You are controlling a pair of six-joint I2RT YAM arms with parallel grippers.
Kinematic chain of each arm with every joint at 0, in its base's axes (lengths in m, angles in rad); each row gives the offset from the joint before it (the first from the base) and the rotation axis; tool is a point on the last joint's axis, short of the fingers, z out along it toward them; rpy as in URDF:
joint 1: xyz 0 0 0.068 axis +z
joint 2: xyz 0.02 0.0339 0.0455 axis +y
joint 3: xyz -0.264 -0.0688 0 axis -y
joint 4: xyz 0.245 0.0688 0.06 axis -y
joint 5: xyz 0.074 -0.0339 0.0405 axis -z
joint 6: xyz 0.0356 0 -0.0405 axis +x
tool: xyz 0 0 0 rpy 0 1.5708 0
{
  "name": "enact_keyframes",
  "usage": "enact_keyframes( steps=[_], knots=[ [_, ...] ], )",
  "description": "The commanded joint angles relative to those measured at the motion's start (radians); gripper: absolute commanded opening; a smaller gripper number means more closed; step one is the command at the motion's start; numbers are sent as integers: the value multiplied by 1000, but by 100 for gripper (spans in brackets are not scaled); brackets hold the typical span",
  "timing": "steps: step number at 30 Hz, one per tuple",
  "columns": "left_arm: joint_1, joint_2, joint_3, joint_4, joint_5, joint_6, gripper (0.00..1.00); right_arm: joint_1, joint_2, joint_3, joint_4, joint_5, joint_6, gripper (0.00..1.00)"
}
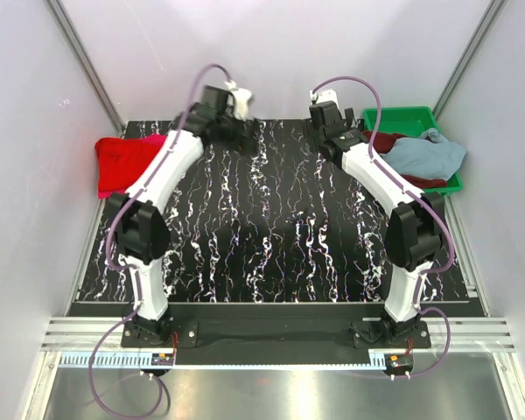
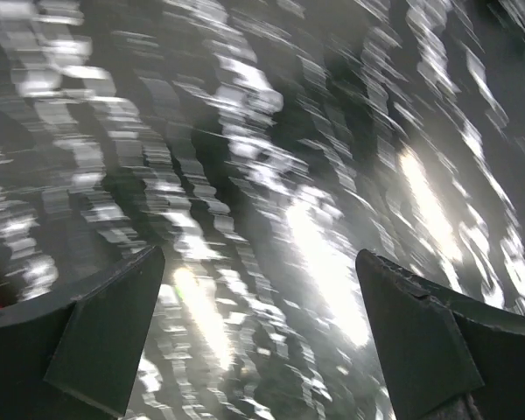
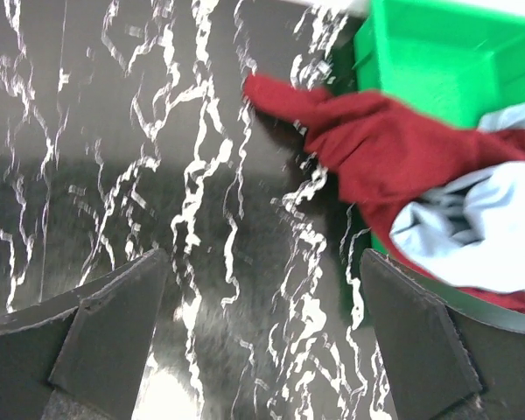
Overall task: Fold and stack the t-shirts
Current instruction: Grab the tshirt from the pile
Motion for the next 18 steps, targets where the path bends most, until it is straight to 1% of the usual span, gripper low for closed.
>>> enact_keyframes(
  steps=[1, 3, 4, 6, 8, 10, 11, 12, 13, 15, 16, 17, 18],
  knots=[
    [-60, -6, -33, -5, 103, 33, 99, 5, -71, -16, -76, -74, 48, 100],
    [-65, 32, -20, -16, 166, -30, 99, 6, -116, -62, -82, -80, -7, 100],
    [-72, 39, -20, -15, 174, -85, 99, 5, -131, -79, -90, -70, -31, 100],
    [-88, 37, -32, 17, 171, -87, 99, 5, -154, -104, -111, -45, -80, 100],
    [-104, 54, -14, 37, 162, -87, 99, -7, -142, -66, -170, -56, -105, 100],
    [-121, 95, 49, 25, 105, -73, 99, -24, -86, -1, -229, -82, -73, 100],
    [-130, 104, 66, 9, 73, -43, 99, -53, -67, 63, -263, -98, -9, 100],
    [-140, 109, 74, 7, -3, -9, 99, -75, -41, 85, -266, -134, 20, 100],
    [-153, 108, 77, 7, -37, 45, 99, -96, -29, 100, -263, -225, 43, 100],
    [-154, 108, 85, -7, -102, 66, 99, -156, 8, 154, -249, -272, 97, 100],
    [-152, 102, 86, -16, -122, 76, 99, -175, 69, 190, -263, -314, 109, 100],
    [-152, 92, 73, -16, -154, 83, 99, -201, 99, 262, -286, -356, 120, 99],
    [-152, 66, 53, -9, -162, 86, 99, -243, 152, 298, -287, -402, 120, 97]
  ],
)
